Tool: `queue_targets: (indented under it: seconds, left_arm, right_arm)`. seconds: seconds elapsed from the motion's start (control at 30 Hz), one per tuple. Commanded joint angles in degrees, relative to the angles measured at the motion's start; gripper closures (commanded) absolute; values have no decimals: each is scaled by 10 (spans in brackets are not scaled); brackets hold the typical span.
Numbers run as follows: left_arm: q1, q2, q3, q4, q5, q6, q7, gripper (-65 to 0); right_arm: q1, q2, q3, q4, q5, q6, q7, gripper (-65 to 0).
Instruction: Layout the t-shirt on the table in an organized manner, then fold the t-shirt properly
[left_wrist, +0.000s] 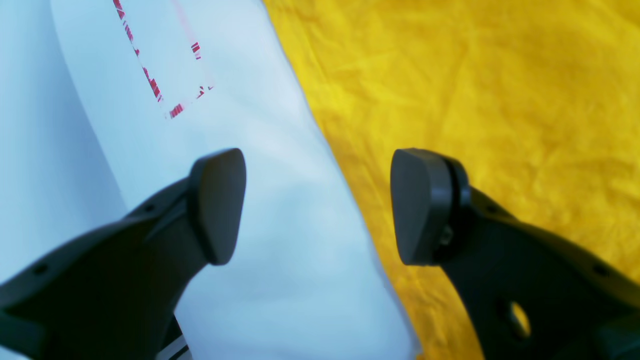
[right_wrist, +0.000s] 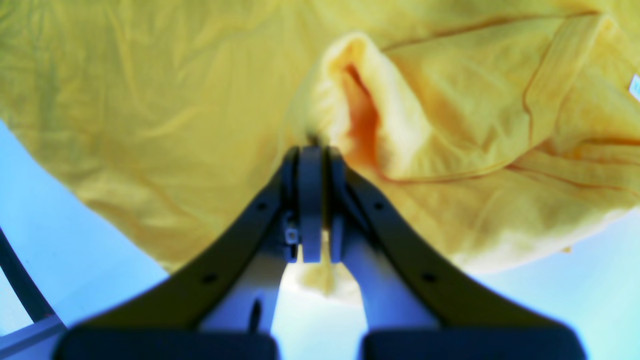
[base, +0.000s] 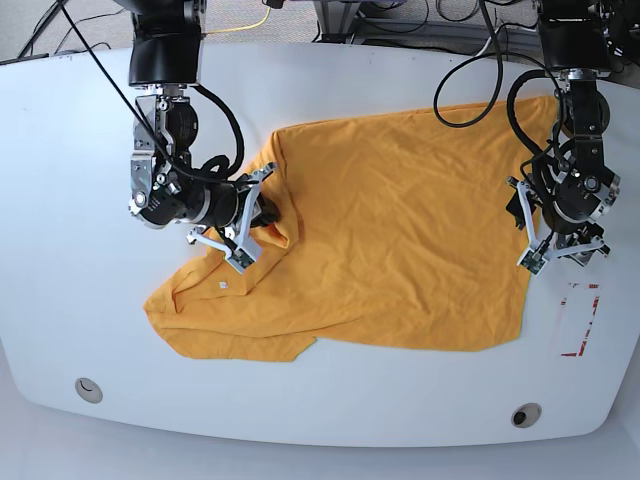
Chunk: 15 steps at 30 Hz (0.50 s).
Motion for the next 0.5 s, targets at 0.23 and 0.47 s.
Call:
queue_targets:
  seconds: [0.23,0.47]
  left_arm:
    - [-10,-8,-2,10,2,2,-7,-428]
    - [-9,-8,-3,12,2,2,-6,-428]
  right_arm:
    - [37,-40,0,13,14,1,9,-27]
    - [74,-80,-19,7,11,1,9,-32]
